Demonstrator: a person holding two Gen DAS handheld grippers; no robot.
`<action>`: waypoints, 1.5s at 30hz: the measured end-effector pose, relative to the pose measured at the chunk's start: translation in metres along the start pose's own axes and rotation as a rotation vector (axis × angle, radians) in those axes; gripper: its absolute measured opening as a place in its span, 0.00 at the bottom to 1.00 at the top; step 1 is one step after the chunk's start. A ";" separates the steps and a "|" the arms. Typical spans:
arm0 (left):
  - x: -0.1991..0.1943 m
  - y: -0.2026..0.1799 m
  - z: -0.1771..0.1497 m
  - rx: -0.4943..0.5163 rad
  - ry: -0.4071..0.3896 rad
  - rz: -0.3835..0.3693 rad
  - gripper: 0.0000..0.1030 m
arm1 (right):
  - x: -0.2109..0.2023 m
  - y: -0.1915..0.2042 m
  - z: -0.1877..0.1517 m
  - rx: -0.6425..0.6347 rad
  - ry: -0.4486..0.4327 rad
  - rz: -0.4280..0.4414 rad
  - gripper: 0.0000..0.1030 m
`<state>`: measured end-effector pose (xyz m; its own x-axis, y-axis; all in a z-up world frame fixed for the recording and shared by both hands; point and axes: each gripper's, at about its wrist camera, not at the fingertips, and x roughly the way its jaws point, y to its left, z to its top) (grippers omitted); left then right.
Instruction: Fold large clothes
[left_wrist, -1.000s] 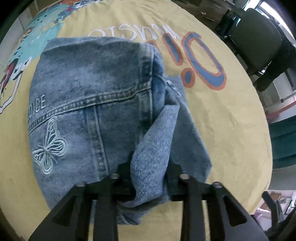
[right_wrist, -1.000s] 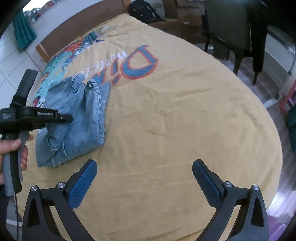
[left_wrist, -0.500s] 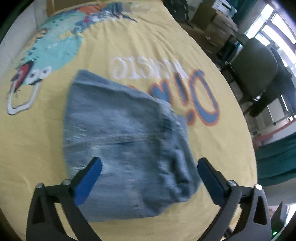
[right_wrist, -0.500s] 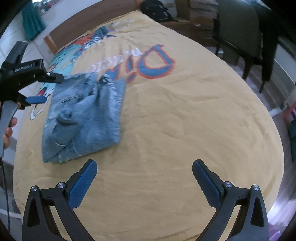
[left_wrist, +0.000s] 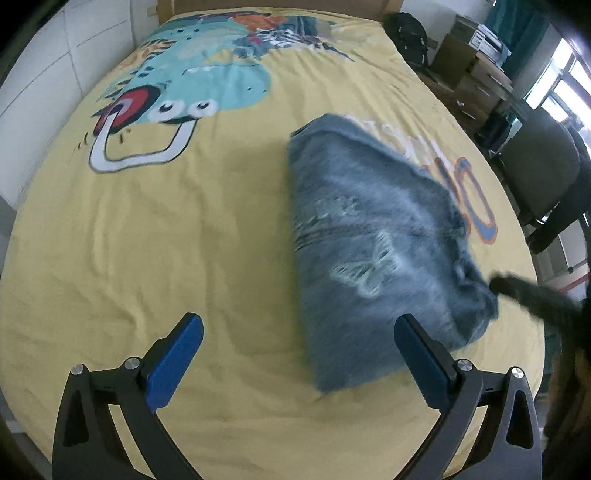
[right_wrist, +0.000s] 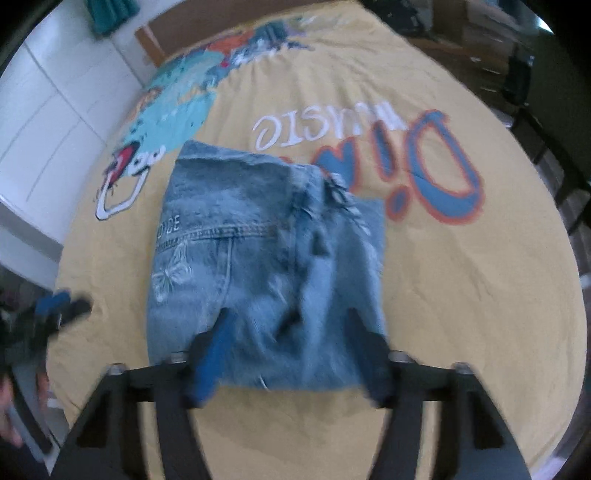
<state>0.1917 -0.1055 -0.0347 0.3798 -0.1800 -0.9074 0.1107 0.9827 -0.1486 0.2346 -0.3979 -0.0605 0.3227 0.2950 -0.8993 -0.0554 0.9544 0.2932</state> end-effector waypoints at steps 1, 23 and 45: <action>-0.001 0.007 -0.005 0.006 -0.007 0.010 0.99 | 0.013 0.006 0.005 -0.005 0.033 0.011 0.57; 0.035 0.035 -0.029 0.022 0.051 0.001 0.99 | 0.067 0.007 -0.020 -0.012 0.138 0.040 0.16; 0.061 0.017 -0.020 0.028 0.110 -0.036 0.99 | 0.044 -0.069 -0.062 0.152 0.084 0.019 0.21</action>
<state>0.1987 -0.0988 -0.1001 0.2721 -0.2073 -0.9397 0.1486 0.9739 -0.1718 0.1946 -0.4483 -0.1407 0.2424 0.3221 -0.9151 0.0849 0.9326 0.3508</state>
